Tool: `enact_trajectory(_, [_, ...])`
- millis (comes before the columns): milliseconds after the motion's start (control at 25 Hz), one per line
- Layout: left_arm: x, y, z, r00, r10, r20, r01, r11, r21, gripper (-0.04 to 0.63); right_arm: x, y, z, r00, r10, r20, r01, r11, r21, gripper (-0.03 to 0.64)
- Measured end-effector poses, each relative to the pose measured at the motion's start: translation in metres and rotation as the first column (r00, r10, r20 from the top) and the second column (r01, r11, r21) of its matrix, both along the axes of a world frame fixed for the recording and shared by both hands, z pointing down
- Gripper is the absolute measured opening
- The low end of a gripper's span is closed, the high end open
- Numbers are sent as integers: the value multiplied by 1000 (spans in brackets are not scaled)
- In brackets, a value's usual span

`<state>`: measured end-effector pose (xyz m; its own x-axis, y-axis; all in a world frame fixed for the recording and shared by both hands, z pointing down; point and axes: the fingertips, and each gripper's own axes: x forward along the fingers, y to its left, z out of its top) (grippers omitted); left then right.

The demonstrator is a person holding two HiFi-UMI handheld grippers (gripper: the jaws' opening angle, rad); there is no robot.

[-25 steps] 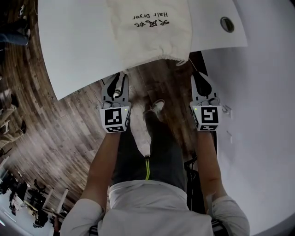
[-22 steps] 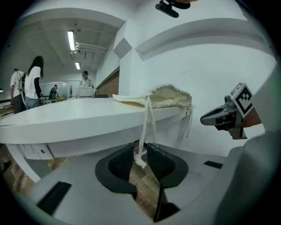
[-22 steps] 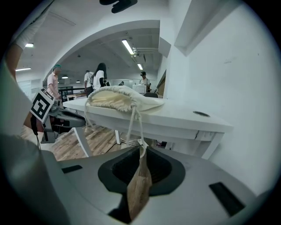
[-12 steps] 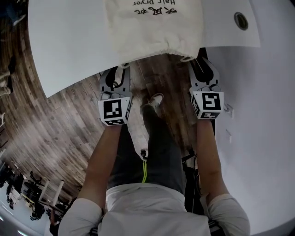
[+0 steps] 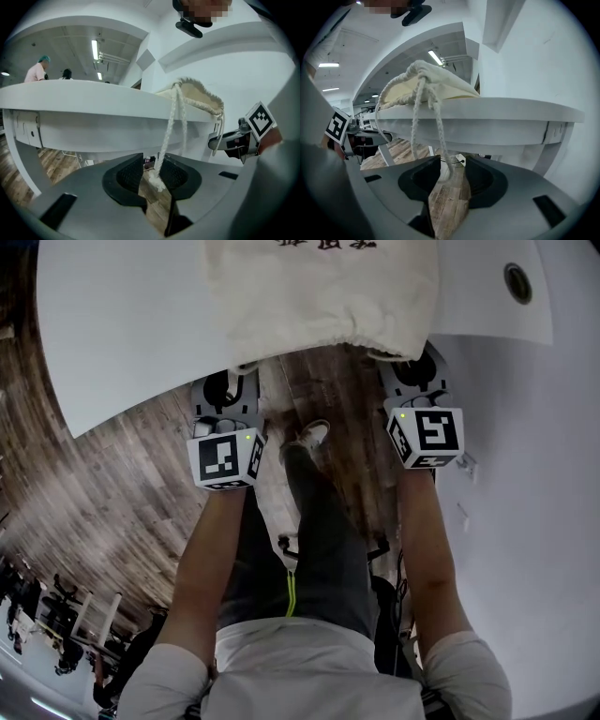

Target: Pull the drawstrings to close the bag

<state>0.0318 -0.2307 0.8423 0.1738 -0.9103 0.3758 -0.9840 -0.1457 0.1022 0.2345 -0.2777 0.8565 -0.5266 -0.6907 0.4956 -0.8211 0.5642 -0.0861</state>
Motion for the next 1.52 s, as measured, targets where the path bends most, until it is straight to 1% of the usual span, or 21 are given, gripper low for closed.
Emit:
enact_trajectory(80, [0,-6,3,1000,-9,-10,9,1000,9,106,-4,-7,7,1000,2,15,-2,1000,2,155])
enact_trajectory(280, [-4,-18,1,998,-52,-39,53,998,35,77,-9,-27,10,997,40,66,-42,999,29,153])
enact_trajectory(320, [-4,-18,0,997,-58,-41,59,998,36,70,-8,-28,8,997,43,71,-45,998,33,139])
enact_trajectory(360, [-4,-18,-1,997,-61,-39,63,997,36,64,-7,-28,6,996,46,71,-49,998,37,102])
enact_trajectory(400, [-5,-17,-3,997,-65,-37,66,997,35,43,-6,-27,3,996,50,67,-53,998,40,68])
enact_trajectory(480, [-11,-16,-5,996,-81,-43,82,996,28,21,-1,-25,-1,996,64,54,-67,997,43,47])
enact_trajectory(640, [-19,-1,-9,990,-116,-79,116,993,-6,18,22,-10,-6,992,129,10,-129,990,50,37])
enact_trajectory(720, [-21,12,-14,989,-124,-81,122,992,-30,17,35,-2,-11,986,165,-19,-164,985,62,37])
enact_trajectory(880, [-20,41,-34,994,-102,-46,99,993,-57,17,62,12,-38,969,208,-132,-194,974,113,37])
enact_trajectory(1000, [-23,53,-66,997,-73,-18,72,997,-41,17,73,21,-65,955,241,-175,-218,966,143,37])
enact_trajectory(1160, [-35,59,-106,998,-38,51,39,999,-3,17,84,27,-101,939,288,-189,-253,949,191,37])
enact_trajectory(1360, [-71,58,-158,992,-46,120,42,998,37,17,89,31,-146,915,342,-212,-287,924,252,38])
enact_trajectory(1520, [-100,60,-189,984,-53,169,38,995,87,17,83,41,-177,905,375,-200,-311,905,289,38])
